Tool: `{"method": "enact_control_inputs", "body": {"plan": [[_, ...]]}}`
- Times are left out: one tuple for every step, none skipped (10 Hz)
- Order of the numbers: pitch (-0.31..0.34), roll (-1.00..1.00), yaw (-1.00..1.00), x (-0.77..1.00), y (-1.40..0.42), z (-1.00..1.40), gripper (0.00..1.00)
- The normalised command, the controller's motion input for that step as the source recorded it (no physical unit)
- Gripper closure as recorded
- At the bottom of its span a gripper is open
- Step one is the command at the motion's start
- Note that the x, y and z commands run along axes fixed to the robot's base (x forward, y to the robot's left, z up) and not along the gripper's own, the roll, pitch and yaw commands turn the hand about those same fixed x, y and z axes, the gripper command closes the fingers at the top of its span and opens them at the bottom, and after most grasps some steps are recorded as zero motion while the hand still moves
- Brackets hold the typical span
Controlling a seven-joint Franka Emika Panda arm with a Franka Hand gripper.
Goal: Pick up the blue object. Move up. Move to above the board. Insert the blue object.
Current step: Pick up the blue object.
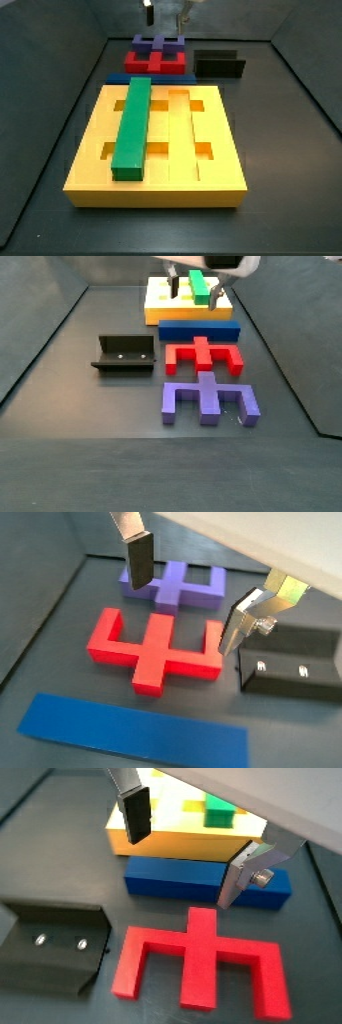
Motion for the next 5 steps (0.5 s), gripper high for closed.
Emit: {"method": "enact_control_inputs", "body": {"plan": [[-0.073, 0.0, -1.0, 0.0, -0.15, -0.28, 0.0], [-0.034, -0.01, -0.97, 0.0, -0.19, -0.2, 0.0], [-0.037, -0.01, -0.97, 0.0, -0.19, -0.2, 0.0], [-0.08, 0.0, -0.98, 0.0, -0.19, -0.24, 0.0], [-0.057, -0.02, -0.97, 0.0, -0.19, -0.18, 0.0]]}}
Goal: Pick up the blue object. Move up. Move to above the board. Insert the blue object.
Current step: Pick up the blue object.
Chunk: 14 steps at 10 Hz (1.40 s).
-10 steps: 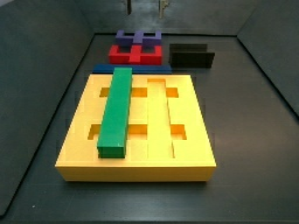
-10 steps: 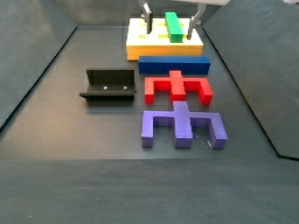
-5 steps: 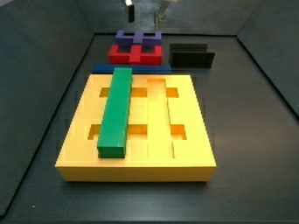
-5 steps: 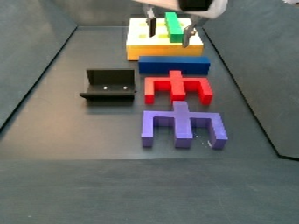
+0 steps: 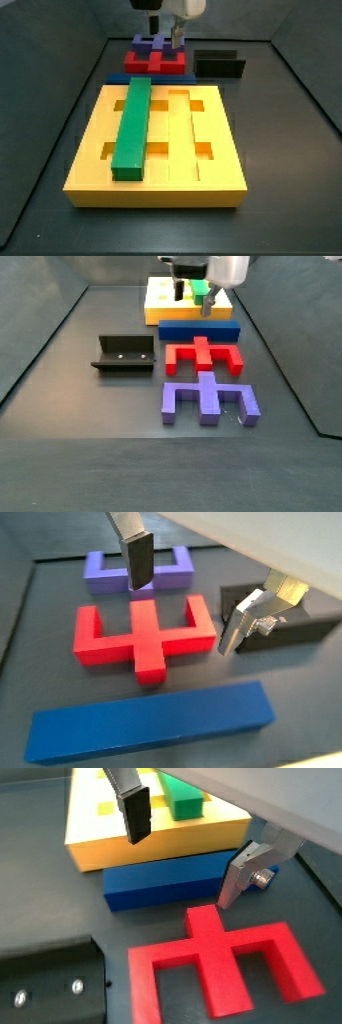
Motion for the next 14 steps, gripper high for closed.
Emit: {"method": "enact_control_inputs", "body": {"plan": [[-0.087, -0.04, -0.97, 0.0, -0.17, -0.16, 0.0], [-0.041, -0.06, -0.89, 0.07, -0.17, -0.11, 0.0], [-0.013, -0.04, -0.9, 0.06, -0.18, -0.13, 0.0], [-0.02, -0.03, -0.93, 0.02, -0.18, -0.15, 0.0], [-0.004, -0.01, -0.97, 0.0, -0.18, -0.18, 0.0], [0.001, 0.0, -0.55, 0.18, -0.11, -0.26, 0.0], [-0.037, -0.14, -0.04, 0.0, 0.0, -0.5, 0.0], [-0.006, -0.09, -0.29, 0.0, -0.07, -0.79, 0.0], [0.0, -0.09, -0.71, -0.04, -0.25, -0.61, 0.0], [0.0, -0.1, -0.77, -0.17, -0.12, -0.45, 0.0], [0.0, -0.1, -0.54, -0.35, -0.07, -0.29, 0.0], [0.0, -0.1, -0.5, -0.51, -0.05, -0.19, 0.0], [-0.053, -0.12, -0.41, -0.43, -0.06, -0.02, 0.0], [-0.073, -0.04, -0.28, -0.35, 0.0, 0.0, 0.0]]}}
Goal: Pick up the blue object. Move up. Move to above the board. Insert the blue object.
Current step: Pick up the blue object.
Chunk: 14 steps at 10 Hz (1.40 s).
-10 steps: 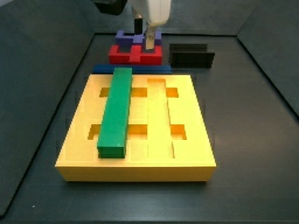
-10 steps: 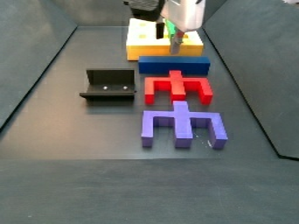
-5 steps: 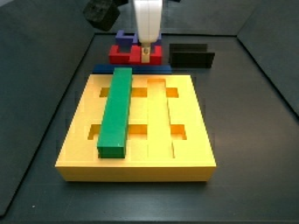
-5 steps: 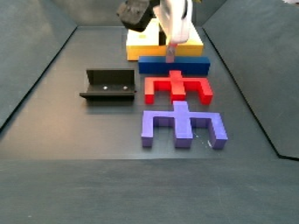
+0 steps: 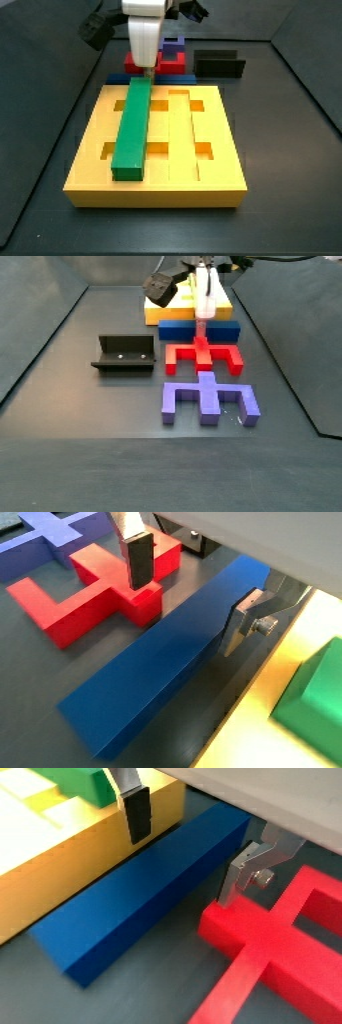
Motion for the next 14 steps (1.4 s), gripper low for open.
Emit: {"method": "enact_control_inputs", "body": {"plan": [[-0.124, -0.05, -0.13, -0.64, -0.03, 0.03, 0.0], [-0.131, -0.05, -0.01, -0.53, -0.11, 0.01, 0.0], [-0.086, 0.0, 0.0, -0.24, -0.08, 0.0, 0.0], [-0.044, 0.0, 0.0, -0.29, -0.01, -0.01, 0.0], [-0.07, 0.01, 0.0, -0.33, 0.0, -0.24, 0.0], [-0.043, 0.0, 0.0, -0.17, 0.0, -0.3, 0.0], [-0.031, 0.0, 0.0, -0.12, 0.0, -0.22, 0.0], [0.0, 0.04, 0.02, -0.03, 0.0, -0.23, 0.0], [0.0, 0.04, 0.17, 0.0, -0.03, -0.13, 0.0], [0.029, 0.06, 0.19, 0.05, -0.02, -0.08, 0.0], [0.001, 0.06, 0.1, 0.0, 0.0, -0.15, 0.0], [0.0, 0.08, 0.11, 0.0, 0.0, -0.17, 0.0], [0.0, 0.09, 0.07, 0.0, 0.0, -0.21, 0.0], [0.0, 0.09, 0.05, 0.0, 0.0, -0.22, 0.0]]}}
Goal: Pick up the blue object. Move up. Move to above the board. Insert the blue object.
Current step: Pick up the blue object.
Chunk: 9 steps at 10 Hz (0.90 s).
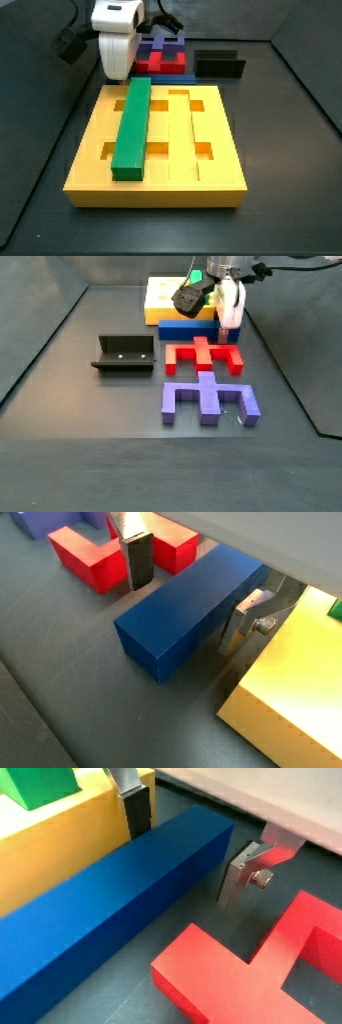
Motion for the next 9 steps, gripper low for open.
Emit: {"method": "enact_control_inputs", "body": {"plan": [[0.034, 0.05, 0.04, 0.03, 0.0, -0.03, 0.0], [0.017, 0.06, 0.05, 0.0, 0.0, -0.05, 0.0], [0.009, 0.05, 0.07, 0.01, 0.0, -0.07, 0.0], [0.087, 0.02, 0.05, 0.2, 0.0, 0.01, 0.0], [0.089, 0.03, 0.04, 0.25, -0.04, 0.0, 0.0], [0.054, 0.05, 0.01, 0.21, -0.06, 0.0, 0.0], [0.049, 0.04, 0.0, 0.22, -0.05, 0.0, 0.0], [0.02, 0.05, 0.0, 0.05, 0.0, -0.08, 0.0], [0.0, 0.05, 0.0, 0.0, 0.0, -0.15, 0.0]]}}
